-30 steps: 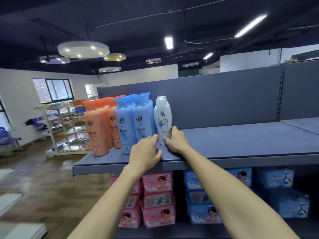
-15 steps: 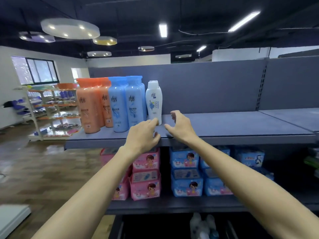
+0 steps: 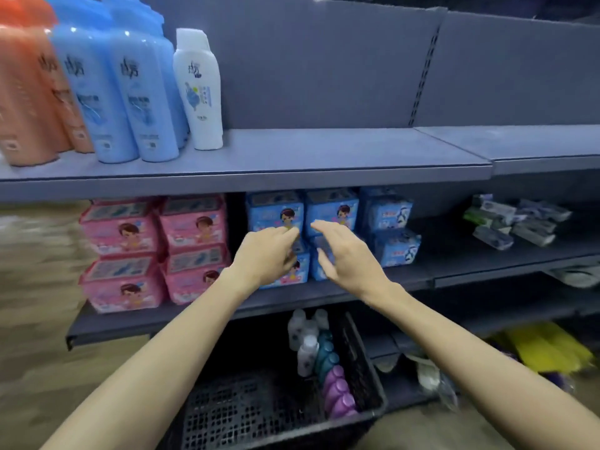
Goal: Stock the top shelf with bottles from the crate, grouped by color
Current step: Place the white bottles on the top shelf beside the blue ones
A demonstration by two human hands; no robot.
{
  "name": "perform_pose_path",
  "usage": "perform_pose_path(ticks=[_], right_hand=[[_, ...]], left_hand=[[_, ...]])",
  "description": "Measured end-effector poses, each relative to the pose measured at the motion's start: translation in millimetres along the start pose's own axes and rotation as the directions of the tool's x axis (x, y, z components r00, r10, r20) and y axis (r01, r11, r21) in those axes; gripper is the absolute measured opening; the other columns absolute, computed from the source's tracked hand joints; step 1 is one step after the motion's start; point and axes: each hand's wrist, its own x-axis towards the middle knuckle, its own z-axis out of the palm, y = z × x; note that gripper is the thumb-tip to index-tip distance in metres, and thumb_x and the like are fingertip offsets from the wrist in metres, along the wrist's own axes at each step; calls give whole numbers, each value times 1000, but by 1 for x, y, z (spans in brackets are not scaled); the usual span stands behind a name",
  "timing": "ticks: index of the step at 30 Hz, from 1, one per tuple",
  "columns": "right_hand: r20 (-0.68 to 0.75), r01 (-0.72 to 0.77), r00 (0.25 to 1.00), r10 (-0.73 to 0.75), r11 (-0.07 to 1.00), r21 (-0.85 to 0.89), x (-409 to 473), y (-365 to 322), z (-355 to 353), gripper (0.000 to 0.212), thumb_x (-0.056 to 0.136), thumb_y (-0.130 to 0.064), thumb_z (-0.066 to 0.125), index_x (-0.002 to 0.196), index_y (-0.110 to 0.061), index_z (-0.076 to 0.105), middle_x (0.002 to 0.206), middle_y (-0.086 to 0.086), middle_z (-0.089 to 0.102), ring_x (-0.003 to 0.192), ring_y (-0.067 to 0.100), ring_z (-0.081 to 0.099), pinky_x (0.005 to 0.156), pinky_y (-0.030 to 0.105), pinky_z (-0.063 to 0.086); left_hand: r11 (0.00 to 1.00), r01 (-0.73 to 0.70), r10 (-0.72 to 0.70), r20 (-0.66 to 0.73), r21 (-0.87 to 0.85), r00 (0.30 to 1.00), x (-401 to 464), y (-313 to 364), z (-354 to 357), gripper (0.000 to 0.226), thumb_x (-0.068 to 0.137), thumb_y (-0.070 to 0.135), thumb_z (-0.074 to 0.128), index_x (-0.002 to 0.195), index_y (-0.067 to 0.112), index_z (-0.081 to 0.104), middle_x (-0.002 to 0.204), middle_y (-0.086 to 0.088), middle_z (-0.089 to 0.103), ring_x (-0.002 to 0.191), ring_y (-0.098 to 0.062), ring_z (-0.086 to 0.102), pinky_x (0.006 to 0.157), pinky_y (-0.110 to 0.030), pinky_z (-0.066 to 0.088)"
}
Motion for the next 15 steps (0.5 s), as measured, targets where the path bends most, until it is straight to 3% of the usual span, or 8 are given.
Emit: perform_pose_path(ticks=[5,9,15], right_hand=[[98,-52,994,52,999,-7,-35,25,31,49,92,-9,60,139,-5,48,138,9,54,128,23,50,104,33,43],[207,-62,976,68,997,-37,-64,41,66,51,90,-9,62,139,-5,49,135,11,56,125,26,52,99,35,48],[365,-132,922,129,991,-17,-106,61,124,48,82,-9,69,128,-2,57,125,13,62,113,31,60,84,38,57]], left_hand=[[994,57,-49,91,-96,995,-20,20,43,25,82,30,60,102,15,55,91,-2,65,87,-29,64,56,-36,46],[987,128,-106,213,-93,971,-49,37,79,37,78,31,65,110,14,57,93,-5,66,85,-29,65,54,-33,41],[974,213,-161,425,-77,891,-93,58,133,33,82,27,56,112,16,60,95,-6,63,87,-30,62,73,-39,45]])
